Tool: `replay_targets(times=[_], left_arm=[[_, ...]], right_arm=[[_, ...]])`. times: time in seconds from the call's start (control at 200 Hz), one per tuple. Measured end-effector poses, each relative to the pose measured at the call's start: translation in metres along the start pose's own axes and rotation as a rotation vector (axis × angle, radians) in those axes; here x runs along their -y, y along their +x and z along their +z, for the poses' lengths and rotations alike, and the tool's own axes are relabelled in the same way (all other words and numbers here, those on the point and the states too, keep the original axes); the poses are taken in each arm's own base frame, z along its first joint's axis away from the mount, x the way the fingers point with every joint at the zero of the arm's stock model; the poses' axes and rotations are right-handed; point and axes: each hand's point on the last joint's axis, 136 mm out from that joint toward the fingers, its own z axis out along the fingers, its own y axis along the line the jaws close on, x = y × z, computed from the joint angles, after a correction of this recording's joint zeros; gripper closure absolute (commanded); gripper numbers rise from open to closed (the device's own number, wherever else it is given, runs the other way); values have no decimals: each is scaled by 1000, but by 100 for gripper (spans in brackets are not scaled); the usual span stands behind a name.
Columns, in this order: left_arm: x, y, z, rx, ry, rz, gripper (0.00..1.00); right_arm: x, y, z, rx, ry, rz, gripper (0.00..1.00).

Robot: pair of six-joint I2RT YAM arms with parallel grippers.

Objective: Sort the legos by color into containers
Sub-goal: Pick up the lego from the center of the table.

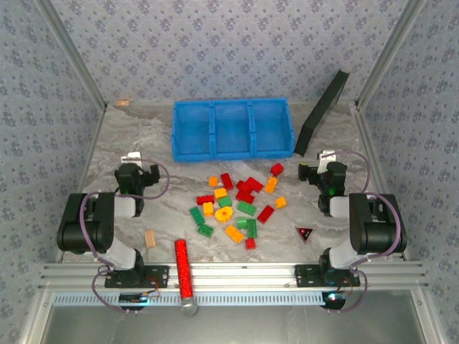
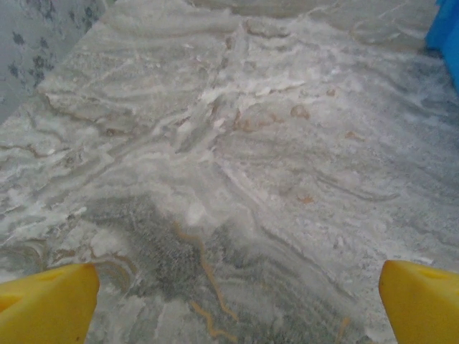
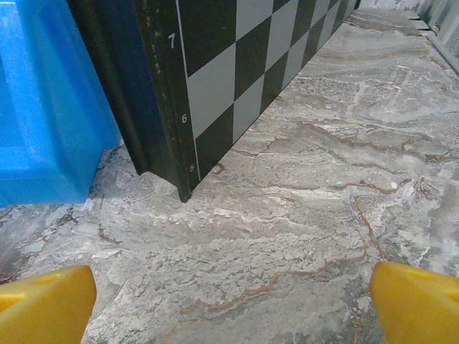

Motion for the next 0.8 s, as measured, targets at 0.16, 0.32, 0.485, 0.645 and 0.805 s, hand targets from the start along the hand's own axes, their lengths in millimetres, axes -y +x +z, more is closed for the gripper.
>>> replay_targets(times=[0.16, 0.32, 0.485, 0.645, 0.805], left_arm=[[8, -90, -24, 72, -45, -14, 0], [47, -184, -74, 173, 55, -34, 0], [80, -206, -100, 91, 182, -18, 0], [117, -184, -111, -62, 290, 57, 0], [142, -156, -126, -165, 370, 131, 0]], right_arm=[[-9, -7, -5, -41, -30, -16, 0], [-26, -60, -21, -17, -79, 12, 0], [-78, -87, -31, -77, -225, 9, 5], [-126, -73, -18, -269, -330, -38, 9], [-160, -39, -8, -454, -372, -99, 13]])
